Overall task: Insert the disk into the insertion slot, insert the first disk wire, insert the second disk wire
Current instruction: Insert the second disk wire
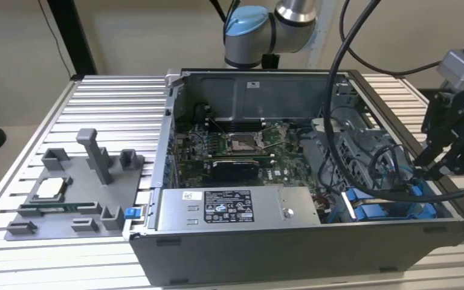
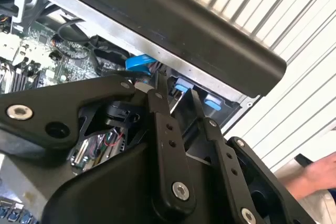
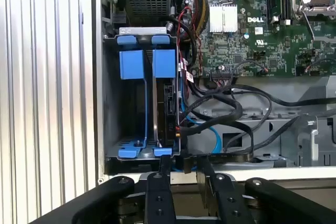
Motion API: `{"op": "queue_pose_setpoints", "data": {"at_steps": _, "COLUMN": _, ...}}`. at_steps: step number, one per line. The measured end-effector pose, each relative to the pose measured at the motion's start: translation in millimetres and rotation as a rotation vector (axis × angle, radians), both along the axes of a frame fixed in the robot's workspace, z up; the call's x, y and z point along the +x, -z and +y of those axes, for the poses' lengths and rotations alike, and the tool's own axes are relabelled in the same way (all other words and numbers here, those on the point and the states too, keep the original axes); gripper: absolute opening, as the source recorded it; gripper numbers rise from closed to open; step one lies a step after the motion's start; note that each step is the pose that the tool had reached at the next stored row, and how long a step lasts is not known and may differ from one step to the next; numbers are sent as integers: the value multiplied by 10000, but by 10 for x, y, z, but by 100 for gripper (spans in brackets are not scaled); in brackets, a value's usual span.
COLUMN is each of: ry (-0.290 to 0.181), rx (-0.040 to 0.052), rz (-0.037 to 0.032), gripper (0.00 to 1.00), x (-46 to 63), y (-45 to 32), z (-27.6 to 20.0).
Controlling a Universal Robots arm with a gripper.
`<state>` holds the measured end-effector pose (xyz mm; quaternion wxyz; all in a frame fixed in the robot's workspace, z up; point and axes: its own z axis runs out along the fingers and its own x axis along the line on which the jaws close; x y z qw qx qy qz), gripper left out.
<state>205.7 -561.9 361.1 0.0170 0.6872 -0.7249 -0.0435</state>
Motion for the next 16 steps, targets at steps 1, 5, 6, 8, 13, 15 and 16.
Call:
{"op": "queue_pose_setpoints", "data": {"at_steps": 1, "ry": 0, "rx": 0, "rz": 11, "gripper": 100, "x": 2, "y": 11, "z": 0}}
{"op": "queue_pose_setpoints", "data": {"at_steps": 5, "ry": 1, "rx": 1, "rz": 90, "gripper": 100, "x": 2, "y": 42, "z": 0}}
{"op": "queue_pose_setpoints", "data": {"at_steps": 6, "ry": 2, "rx": 3, "rz": 97, "gripper": 100, "x": 2, "y": 45, "z": -1}}
{"op": "queue_pose_setpoints", "data": {"at_steps": 8, "ry": 1, "rx": 10, "rz": 104, "gripper": 100, "x": 3, "y": 49, "z": -1}}
{"op": "queue_pose_setpoints", "data": {"at_steps": 13, "ry": 1, "rx": 45, "rz": 111, "gripper": 0, "x": 3, "y": 50, "z": 0}}
{"op": "queue_pose_setpoints", "data": {"at_steps": 15, "ry": 1, "rx": 52, "rz": 118, "gripper": 0, "x": 2, "y": 49, "z": 0}}
{"op": "queue_pose_setpoints", "data": {"at_steps": 16, "ry": 1, "rx": 58, "rz": 123, "gripper": 0, "x": 3, "y": 46, "z": -1}}
